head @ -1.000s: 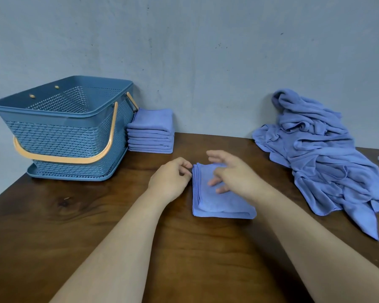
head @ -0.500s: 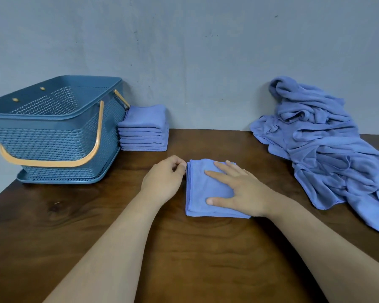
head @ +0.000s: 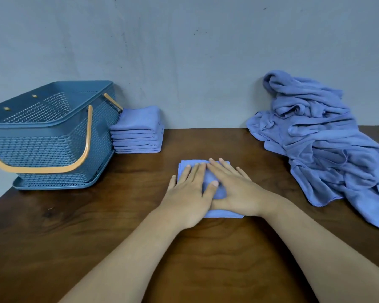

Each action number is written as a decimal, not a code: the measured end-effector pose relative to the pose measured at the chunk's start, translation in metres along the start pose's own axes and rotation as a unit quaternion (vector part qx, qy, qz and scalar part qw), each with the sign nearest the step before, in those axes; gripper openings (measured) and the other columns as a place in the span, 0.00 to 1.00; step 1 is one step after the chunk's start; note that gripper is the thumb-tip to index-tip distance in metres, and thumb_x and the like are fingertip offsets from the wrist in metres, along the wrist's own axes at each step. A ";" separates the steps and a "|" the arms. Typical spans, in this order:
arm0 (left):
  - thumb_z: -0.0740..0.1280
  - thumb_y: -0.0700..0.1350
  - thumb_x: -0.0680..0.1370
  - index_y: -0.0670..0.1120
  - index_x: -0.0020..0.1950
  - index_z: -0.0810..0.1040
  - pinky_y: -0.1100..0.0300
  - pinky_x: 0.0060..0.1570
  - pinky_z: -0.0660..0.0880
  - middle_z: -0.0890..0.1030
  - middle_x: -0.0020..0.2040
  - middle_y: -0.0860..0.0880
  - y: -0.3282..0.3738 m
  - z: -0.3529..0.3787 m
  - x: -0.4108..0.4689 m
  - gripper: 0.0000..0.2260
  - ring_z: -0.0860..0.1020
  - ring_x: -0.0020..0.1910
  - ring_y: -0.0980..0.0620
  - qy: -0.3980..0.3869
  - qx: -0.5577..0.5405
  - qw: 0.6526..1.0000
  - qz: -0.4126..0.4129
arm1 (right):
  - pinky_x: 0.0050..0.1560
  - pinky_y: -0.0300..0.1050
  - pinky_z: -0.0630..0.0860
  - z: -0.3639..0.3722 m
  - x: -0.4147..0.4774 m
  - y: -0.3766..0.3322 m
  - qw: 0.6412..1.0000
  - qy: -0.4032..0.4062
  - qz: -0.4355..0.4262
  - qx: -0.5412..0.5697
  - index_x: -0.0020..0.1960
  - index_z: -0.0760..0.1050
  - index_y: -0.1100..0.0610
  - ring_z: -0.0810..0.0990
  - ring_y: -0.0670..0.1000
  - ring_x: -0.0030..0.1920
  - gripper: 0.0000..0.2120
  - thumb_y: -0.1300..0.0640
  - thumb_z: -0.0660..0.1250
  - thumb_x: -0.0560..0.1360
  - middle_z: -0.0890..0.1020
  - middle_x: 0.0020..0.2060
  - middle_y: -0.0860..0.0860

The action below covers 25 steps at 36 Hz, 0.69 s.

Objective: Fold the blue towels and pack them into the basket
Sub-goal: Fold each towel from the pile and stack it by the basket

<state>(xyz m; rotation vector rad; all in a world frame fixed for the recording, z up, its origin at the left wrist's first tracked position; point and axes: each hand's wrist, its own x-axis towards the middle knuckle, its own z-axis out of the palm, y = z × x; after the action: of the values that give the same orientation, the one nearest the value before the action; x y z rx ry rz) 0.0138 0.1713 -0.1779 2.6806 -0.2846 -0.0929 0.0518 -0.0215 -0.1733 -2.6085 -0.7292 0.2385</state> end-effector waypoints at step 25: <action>0.53 0.72 0.82 0.47 0.59 0.75 0.48 0.62 0.73 0.76 0.57 0.49 -0.013 -0.018 0.005 0.30 0.74 0.61 0.45 0.153 0.085 0.965 -0.197 | 0.53 0.51 0.70 -0.006 -0.013 0.004 0.962 0.194 0.190 -0.042 0.45 0.77 0.42 0.71 0.48 0.53 0.21 0.25 0.60 0.75 0.74 0.48 0.39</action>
<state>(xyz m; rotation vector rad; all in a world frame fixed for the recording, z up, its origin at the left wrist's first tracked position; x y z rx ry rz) 0.0230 0.1889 -0.1672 2.8307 0.3554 0.2344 0.0440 -0.0331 -0.1691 -2.7368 -0.1045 -0.1980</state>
